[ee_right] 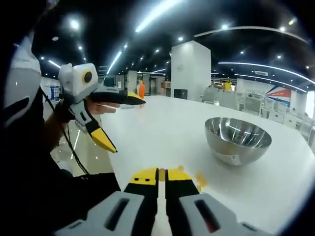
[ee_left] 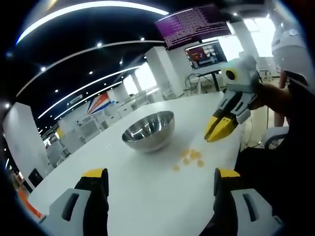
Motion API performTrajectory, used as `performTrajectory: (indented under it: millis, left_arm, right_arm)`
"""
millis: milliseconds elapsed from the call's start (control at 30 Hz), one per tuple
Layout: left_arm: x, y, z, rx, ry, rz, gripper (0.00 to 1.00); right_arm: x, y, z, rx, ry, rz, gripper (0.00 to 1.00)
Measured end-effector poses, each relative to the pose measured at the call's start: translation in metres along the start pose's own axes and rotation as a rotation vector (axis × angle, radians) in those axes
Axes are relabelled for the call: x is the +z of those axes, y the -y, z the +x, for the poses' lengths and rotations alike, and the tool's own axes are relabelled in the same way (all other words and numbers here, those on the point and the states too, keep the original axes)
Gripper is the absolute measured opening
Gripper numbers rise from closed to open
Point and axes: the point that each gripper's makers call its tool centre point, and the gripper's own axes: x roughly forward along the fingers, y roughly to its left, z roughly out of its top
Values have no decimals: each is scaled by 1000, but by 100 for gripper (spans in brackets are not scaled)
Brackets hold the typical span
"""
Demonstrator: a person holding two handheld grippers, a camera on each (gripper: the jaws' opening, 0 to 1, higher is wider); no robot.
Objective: Pick up the QQ candy scattered on the table and place it into the stainless steel bowl on the table
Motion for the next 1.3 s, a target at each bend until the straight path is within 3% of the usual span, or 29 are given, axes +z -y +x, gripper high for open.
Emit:
performTrajectory:
  millis: [333, 933, 1300]
  left_arm:
    - [0, 0, -2, 3, 2, -1, 89]
    - [0, 1, -4, 3, 3, 2, 88]
    - [2, 3, -1, -5, 5, 5, 88]
  right_arm:
    - [50, -11, -22, 20, 86, 6, 4]
    - [158, -1, -73, -104, 278, -223, 4]
    - [218, -5, -92, -130, 393, -325, 4]
